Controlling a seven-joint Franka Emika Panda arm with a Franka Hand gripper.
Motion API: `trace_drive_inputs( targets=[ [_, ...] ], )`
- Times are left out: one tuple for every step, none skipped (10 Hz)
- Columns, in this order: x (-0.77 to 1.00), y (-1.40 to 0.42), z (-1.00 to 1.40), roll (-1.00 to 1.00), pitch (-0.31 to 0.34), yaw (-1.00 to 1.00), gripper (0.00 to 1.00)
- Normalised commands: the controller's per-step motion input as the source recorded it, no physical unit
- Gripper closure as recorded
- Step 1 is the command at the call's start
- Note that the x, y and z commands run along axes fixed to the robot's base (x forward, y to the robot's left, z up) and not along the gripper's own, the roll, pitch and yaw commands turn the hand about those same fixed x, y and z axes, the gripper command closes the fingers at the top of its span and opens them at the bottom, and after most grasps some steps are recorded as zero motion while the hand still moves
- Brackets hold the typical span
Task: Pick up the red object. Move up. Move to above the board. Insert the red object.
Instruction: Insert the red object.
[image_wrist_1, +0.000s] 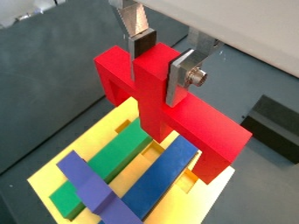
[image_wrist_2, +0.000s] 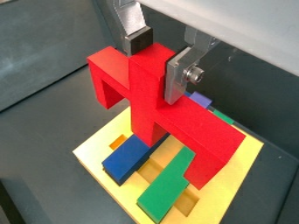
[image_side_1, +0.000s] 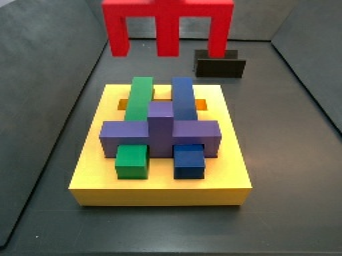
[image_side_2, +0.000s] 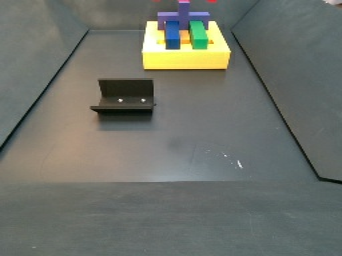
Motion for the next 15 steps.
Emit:
trace_drive_inputs(
  targets=[
    [0.0, 0.03, -0.75, -0.08, -0.217, 0.0, 1.0],
    [-0.11, 0.03, -0.65, 0.0, -0.214, 0.02, 1.0],
    [-0.29, 0.08, -0.41, 0.0, -0.119, 0.04, 1.0],
    [-0.25, 0.03, -0.4, 0.0, -0.101, 0.05, 1.0],
    [-0.13, 0.0, -0.39, 0.04, -0.093, 0.0, 1.0],
    [-0.15, 0.0, -0.32, 0.09, -0.079, 0.0, 1.0],
    [0.0, 0.0, -0.29, 0.12, -0.04, 0.03, 1.0],
    [0.14, 0.0, -0.29, 0.15, 0.0, 0.0, 1.0],
    [0.09, 0.0, -0.17, 0.15, 0.0, 0.0, 1.0],
    [0.05, 0.0, -0.1, 0.12, 0.003, 0.0, 1.0],
    [0.05, 0.0, -0.07, 0.07, 0.019, 0.0, 1.0],
    [0.08, 0.0, 0.0, 0.05, 0.031, 0.0, 1.0],
    [0.05, 0.01, 0.03, 0.0, 0.041, 0.0, 1.0],
    [0.06, 0.0, 0.07, 0.0, 0.034, 0.0, 1.0],
    [0.08, 0.0, 0.0, 0.0, 0.01, 0.0, 1.0]
  ],
)
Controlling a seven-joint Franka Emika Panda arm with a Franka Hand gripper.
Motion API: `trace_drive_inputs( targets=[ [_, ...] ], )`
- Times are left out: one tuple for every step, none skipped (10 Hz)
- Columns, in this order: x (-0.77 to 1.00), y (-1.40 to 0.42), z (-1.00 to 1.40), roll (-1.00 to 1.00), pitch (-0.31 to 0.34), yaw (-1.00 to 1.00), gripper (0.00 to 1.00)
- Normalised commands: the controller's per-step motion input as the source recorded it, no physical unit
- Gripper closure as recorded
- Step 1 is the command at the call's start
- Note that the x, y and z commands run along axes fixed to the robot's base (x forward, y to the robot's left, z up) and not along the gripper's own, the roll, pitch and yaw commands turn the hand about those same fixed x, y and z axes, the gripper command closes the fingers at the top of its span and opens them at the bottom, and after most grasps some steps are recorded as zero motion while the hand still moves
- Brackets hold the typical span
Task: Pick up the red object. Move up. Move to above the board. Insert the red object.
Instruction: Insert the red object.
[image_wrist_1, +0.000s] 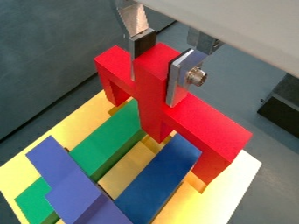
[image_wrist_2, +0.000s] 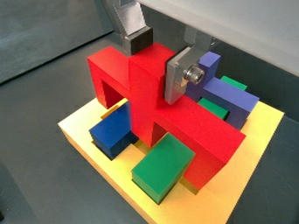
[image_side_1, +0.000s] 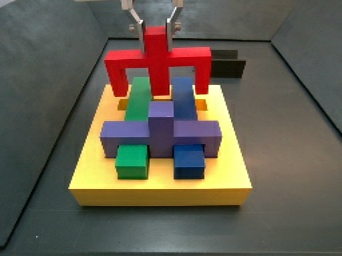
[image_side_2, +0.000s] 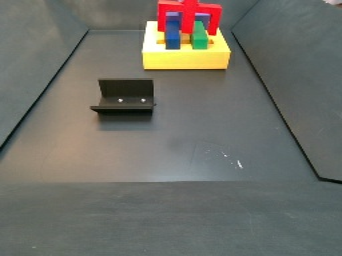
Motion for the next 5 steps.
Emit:
trace_drive_inputs(
  targets=[
    [0.03, 0.01, 0.0, -0.02, 0.0, 0.0, 1.0],
    [0.04, 0.0, 0.0, -0.04, 0.0, 0.0, 1.0],
    [0.0, 0.0, -0.09, -0.03, 0.0, 0.0, 1.0],
    [0.02, 0.0, -0.07, -0.01, 0.0, 0.0, 1.0],
    [0.0, 0.0, -0.16, 0.0, 0.0, 0.0, 1.0]
  ],
)
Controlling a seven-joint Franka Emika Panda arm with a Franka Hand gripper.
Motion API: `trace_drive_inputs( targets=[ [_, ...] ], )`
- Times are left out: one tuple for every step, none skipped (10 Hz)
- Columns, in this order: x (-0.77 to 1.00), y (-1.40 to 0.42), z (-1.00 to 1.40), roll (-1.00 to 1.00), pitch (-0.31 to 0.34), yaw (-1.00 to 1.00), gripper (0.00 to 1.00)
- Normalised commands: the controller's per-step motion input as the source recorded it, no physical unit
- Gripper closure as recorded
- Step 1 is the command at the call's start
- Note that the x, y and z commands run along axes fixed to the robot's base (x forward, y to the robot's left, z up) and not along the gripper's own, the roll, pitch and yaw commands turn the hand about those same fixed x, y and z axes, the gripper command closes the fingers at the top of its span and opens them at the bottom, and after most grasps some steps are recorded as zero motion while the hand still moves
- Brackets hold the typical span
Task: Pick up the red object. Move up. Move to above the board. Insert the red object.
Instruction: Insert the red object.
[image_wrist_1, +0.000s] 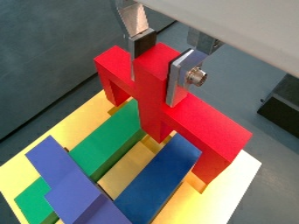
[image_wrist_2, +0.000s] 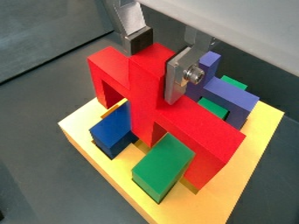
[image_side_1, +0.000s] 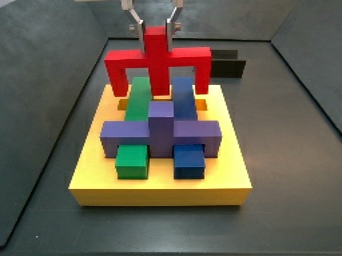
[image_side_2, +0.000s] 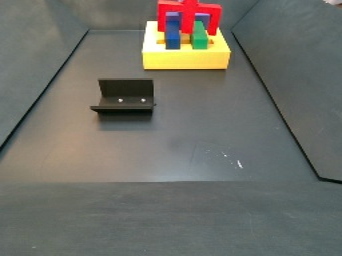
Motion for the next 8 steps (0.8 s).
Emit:
trace_drive_inputs(
  targets=[
    [0.0, 0.0, -0.28, 0.0, -0.01, 0.0, 1.0],
    [0.0, 0.0, -0.27, 0.0, 0.0, 0.0, 1.0],
    [0.0, 0.0, -0.25, 0.0, 0.0, 0.0, 1.0],
    [0.0, 0.0, -0.2, 0.0, 0.0, 0.0, 1.0],
    [0.01, 0.0, -0.11, 0.03, 0.0, 0.0, 1.0],
    [0.05, 0.0, -0.07, 0.1, 0.0, 0.0, 1.0],
    [0.06, 0.0, -0.01, 0.2, 0.013, 0.0, 1.0],
    [0.07, 0.0, -0.02, 0.23, 0.019, 0.0, 1.0]
  ],
)
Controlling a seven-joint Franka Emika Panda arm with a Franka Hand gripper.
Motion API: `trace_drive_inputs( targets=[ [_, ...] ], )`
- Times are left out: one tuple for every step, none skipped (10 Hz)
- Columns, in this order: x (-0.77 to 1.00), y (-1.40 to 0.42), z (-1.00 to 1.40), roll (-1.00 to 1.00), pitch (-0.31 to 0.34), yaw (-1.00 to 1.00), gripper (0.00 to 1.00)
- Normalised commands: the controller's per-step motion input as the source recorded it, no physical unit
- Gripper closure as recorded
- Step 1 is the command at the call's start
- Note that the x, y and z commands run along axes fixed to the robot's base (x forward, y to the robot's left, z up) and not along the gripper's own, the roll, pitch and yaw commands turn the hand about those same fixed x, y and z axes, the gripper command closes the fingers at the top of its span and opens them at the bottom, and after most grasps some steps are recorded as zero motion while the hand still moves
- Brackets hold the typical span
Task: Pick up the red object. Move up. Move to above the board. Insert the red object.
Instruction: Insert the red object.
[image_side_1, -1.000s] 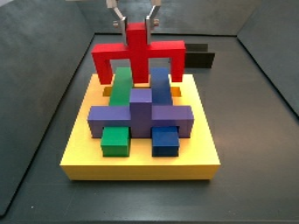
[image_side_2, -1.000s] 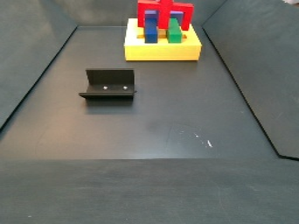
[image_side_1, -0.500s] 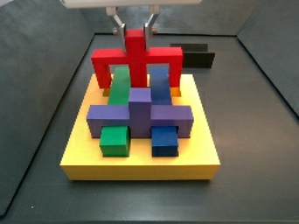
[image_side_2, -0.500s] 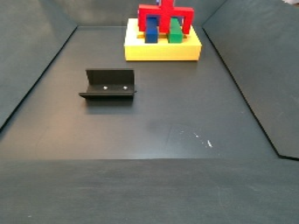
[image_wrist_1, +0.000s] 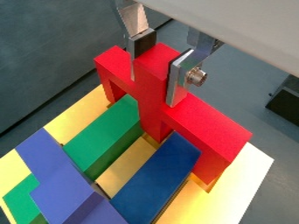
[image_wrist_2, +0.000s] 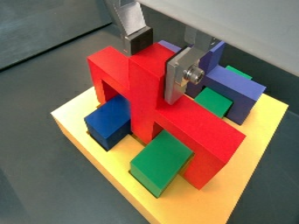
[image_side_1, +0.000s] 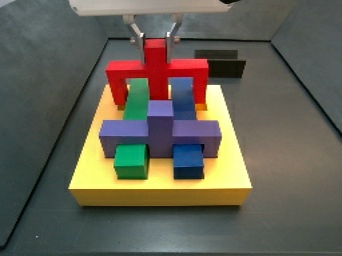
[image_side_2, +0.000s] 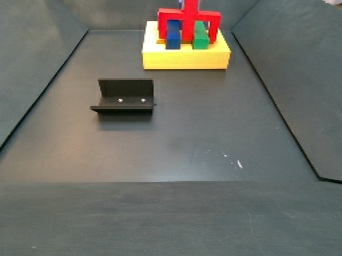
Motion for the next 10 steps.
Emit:
trace_drive_inputs(
  targets=[
    [0.06, 0.0, -0.06, 0.2, 0.014, 0.0, 1.0],
    [0.07, 0.0, -0.07, 0.22, 0.017, 0.0, 1.0],
    [0.06, 0.0, -0.09, 0.22, 0.01, 0.0, 1.0],
    [0.05, -0.01, -0.11, 0.19, 0.011, 0.0, 1.0],
    [0.04, -0.07, -0.11, 0.14, 0.011, -0.01, 1.0],
    [0.01, -0.11, -0.12, 0.12, 0.007, -0.01, 1.0],
    [0.0, -0.13, -0.16, 0.08, 0.0, 0.0, 1.0],
    [0.0, -0.15, -0.16, 0.06, 0.0, 0.0, 1.0],
    [0.02, -0.07, -0.18, 0.07, 0.001, 0.0, 1.0],
    [0.09, 0.0, -0.18, 0.12, 0.013, 0.0, 1.0]
  ],
)
